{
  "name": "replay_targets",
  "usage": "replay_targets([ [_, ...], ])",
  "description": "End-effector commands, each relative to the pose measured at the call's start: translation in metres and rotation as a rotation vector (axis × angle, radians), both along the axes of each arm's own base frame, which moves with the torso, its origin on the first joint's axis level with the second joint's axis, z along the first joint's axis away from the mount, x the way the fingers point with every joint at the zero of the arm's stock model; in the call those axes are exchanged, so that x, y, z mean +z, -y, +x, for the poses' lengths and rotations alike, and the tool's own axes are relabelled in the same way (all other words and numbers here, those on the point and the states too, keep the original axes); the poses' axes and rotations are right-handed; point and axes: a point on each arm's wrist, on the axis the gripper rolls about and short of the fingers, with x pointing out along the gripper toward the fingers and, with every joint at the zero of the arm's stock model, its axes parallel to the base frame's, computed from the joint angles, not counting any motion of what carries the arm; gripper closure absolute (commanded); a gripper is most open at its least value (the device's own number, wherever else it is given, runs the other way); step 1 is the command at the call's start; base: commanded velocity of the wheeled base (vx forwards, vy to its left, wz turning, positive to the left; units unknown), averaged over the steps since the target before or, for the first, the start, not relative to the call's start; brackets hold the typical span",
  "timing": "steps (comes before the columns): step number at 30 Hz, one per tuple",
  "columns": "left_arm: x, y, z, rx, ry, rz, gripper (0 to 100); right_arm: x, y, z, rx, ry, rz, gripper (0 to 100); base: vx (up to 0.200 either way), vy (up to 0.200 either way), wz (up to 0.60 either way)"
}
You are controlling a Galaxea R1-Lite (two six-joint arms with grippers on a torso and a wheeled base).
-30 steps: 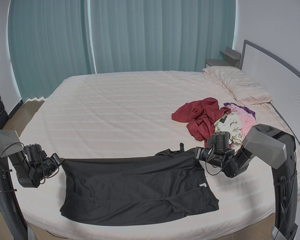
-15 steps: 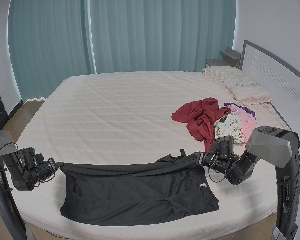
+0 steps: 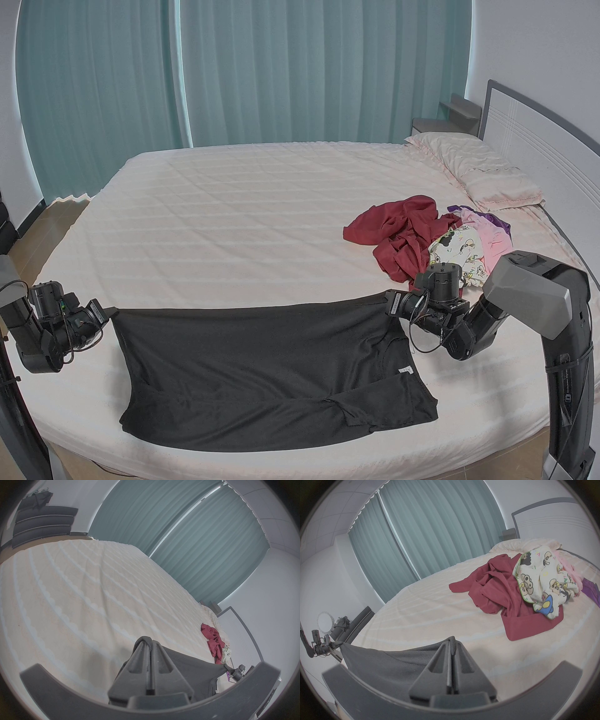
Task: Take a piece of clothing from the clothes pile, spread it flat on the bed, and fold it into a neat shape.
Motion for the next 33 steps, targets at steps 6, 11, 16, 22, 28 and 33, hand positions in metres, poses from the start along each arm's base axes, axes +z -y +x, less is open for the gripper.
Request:
replay_targets([
  [6, -0.003, -0.004, -0.002, 0.017, -0.010, -0.003, 100, -0.009, 0.001, 0.000, -0.003, -0.013, -0.004, 100, 0.000, 0.000, 0.00],
  [11, -0.005, -0.008, -0.007, 0.028, -0.021, 0.000, 100, -0.001, 0.004, -0.009, -0.007, -0.019, -0.009, 100, 0.000, 0.000, 0.00],
  [16, -0.009, -0.007, -0.014, 0.034, -0.045, -0.006, 100, -0.004, 0.005, -0.023, -0.001, -0.042, -0.015, 100, 0.000, 0.000, 0.00],
  [22, -0.022, 0.000, -0.031, -0.015, -0.106, 0.064, 100, -0.012, 0.012, -0.045, 0.001, -0.051, -0.020, 100, 0.000, 0.000, 0.00],
  [28, -0.036, 0.004, -0.042, -0.063, -0.161, 0.132, 100, -0.026, 0.020, -0.073, 0.005, -0.116, -0.043, 100, 0.000, 0.000, 0.00],
  [33, -0.060, 0.003, -0.052, -0.078, -0.252, 0.212, 100, -0.038, 0.026, -0.092, 0.021, -0.163, -0.074, 100, 0.000, 0.000, 0.00],
])
